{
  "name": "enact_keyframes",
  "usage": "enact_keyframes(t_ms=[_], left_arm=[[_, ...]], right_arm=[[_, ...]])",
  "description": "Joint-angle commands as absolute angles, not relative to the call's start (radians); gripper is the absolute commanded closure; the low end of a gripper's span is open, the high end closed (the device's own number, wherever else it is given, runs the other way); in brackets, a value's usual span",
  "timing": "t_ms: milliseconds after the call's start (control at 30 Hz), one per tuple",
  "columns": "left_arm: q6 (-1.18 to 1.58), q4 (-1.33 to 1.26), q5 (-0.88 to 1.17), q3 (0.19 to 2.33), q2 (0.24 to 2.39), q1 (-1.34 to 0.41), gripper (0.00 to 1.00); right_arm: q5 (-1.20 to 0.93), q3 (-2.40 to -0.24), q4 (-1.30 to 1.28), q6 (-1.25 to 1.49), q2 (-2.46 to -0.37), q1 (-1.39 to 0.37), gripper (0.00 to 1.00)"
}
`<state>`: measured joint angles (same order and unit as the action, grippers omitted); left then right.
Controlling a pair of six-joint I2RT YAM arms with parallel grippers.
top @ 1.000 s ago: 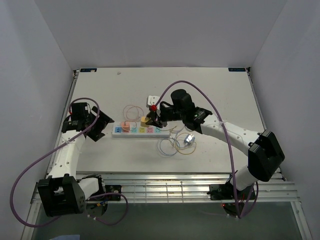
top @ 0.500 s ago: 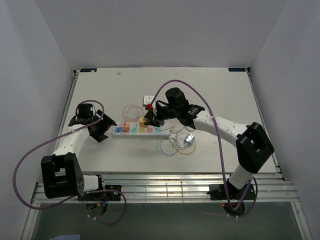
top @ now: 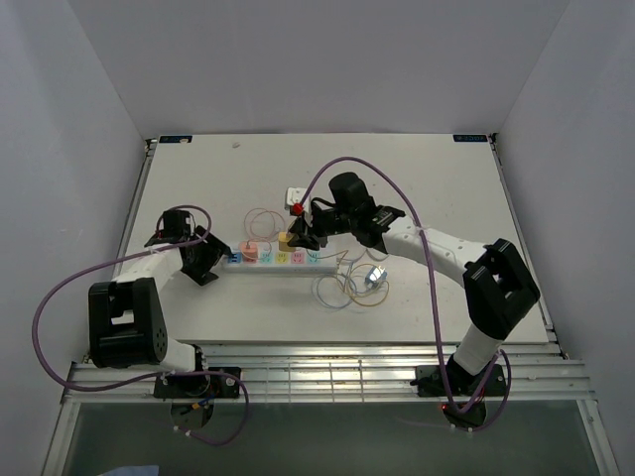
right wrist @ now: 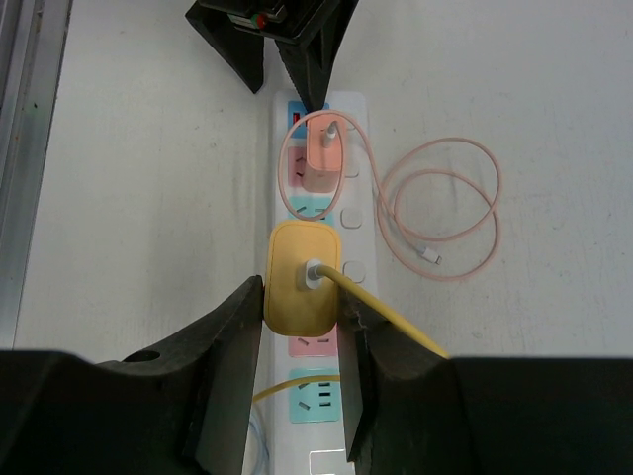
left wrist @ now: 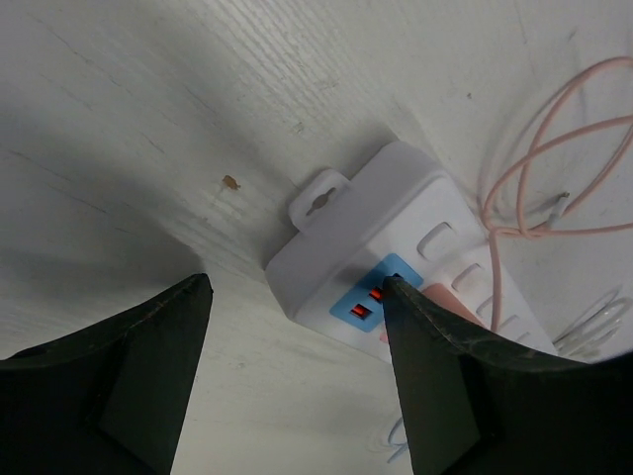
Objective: Insert the plug
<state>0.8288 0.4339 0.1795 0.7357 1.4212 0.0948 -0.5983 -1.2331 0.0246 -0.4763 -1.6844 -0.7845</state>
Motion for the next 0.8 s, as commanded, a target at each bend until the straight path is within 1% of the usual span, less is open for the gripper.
enact_keyframes(t_ms=[0,133,267,300,400,500,767], left_arm=[[0.821,0.407,0.132,0.73,1.414,0.084,0.2],[0.818,0.4,0.121,0.735,1.44,0.071,0.25],[0.816,0.396,0.121,0.733,1.466,0.061,0.35],[0.816,0.399,0.12,0.735,1.471,0.061,0.39],[0.816,0.399,0.112,0.726,1.468,0.06,0.43],[0.815,0.397,0.104,0.719,1.467,0.058,0.46],[0.815,0.397,0.107,0.71,1.468,0.058,0.46]], right_arm=[[-0.624,-1.282,0.058,-0.483,-1.693,-0.778,0.92],[-0.624,-1.278,0.058,-0.488,-1.698,-0.776,0.92],[-0.638,-1.281,0.054,-0.503,-1.712,-0.776,0.92],[-0.638,-1.285,0.054,-0.505,-1.716,-0.776,0.92],[-0.634,-1.302,0.052,-0.515,-1.744,-0.776,0.92],[-0.608,-1.318,0.048,-0.529,-1.781,-0.776,0.92],[-0.512,-1.322,0.077,-0.566,-1.851,-0.785,0.92]])
